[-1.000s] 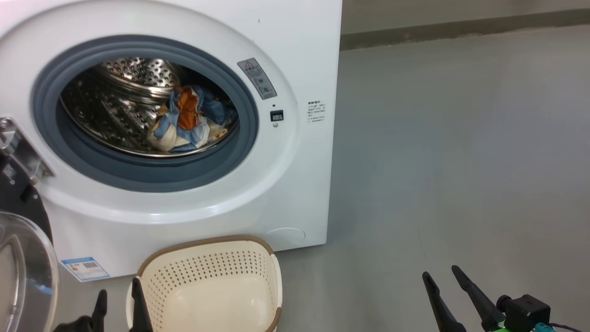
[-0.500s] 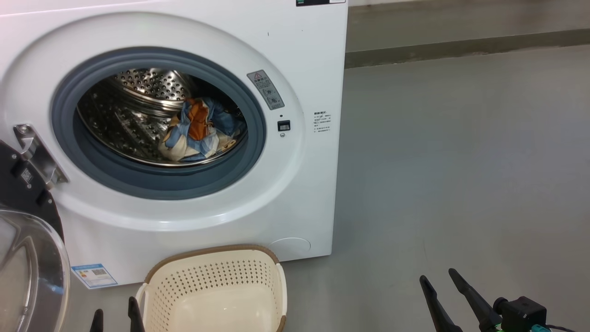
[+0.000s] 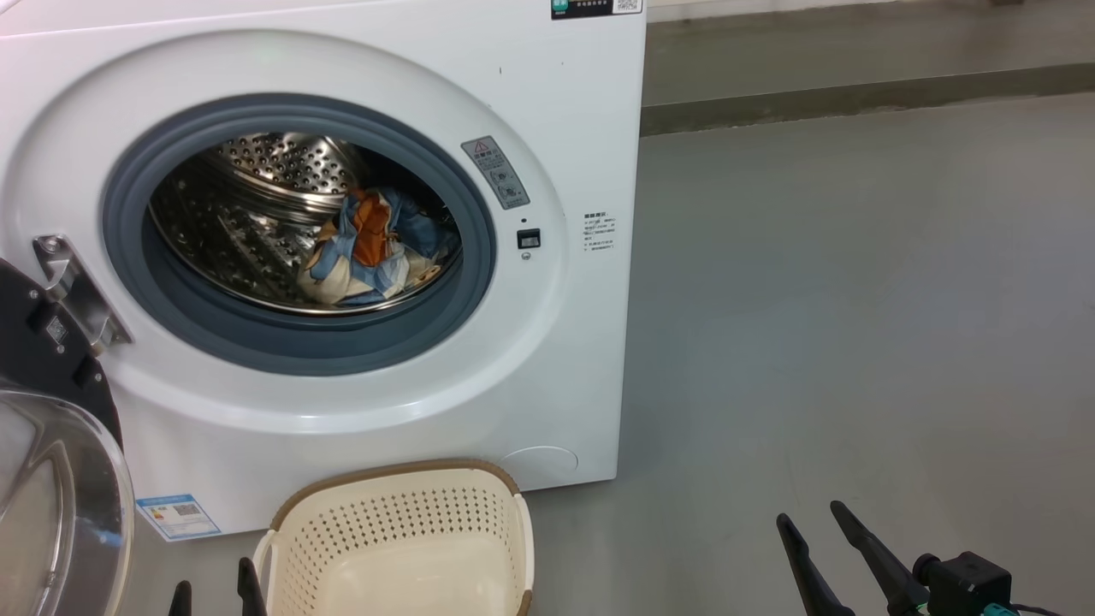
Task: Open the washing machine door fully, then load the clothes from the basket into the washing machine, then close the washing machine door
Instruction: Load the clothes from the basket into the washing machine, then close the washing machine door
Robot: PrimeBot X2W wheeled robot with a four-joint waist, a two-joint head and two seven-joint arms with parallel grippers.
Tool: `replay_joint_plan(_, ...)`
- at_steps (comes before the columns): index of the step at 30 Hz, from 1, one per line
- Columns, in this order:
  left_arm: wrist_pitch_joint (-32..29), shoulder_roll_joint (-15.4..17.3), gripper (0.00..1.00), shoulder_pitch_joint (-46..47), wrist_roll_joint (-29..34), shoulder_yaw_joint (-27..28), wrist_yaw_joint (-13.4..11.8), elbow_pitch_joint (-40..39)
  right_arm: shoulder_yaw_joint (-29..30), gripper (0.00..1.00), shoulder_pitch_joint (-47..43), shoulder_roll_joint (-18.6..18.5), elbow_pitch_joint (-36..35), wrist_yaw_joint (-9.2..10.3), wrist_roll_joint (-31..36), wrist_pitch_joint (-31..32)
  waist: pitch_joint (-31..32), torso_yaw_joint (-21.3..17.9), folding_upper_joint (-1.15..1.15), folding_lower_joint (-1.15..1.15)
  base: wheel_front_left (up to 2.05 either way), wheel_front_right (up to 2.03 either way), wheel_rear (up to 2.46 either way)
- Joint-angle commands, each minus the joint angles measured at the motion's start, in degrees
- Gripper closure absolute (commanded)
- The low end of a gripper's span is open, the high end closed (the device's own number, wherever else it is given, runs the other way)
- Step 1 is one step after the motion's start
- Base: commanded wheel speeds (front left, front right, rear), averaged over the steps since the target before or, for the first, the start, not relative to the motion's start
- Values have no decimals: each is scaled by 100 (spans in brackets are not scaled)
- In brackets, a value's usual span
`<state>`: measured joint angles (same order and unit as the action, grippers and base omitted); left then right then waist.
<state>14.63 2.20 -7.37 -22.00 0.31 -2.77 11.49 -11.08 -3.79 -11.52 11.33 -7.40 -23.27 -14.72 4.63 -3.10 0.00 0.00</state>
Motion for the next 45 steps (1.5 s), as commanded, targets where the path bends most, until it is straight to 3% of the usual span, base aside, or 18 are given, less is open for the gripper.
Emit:
replay_joint_plan(1, 37, 68, 0, 66, 36, 190, -26, -162, -132, 0, -14, -83, -113, -9, 45, -28, 4, -4, 0, 0, 0, 0, 0)
replay_joint_plan(30, 37, 68, 0, 60, 119, 181, -108, -204, -80, 0, -29, -73, -152, -9, 41, -28, -1, 27, 0, 0, -3, 3, 0)
replay_joint_plan(45, 37, 68, 0, 71, 126, 177, -149, -155, -84, 0, -18, -76, -143, -9, 29, -28, -35, 18, 0, 0, -126, 126, 0)
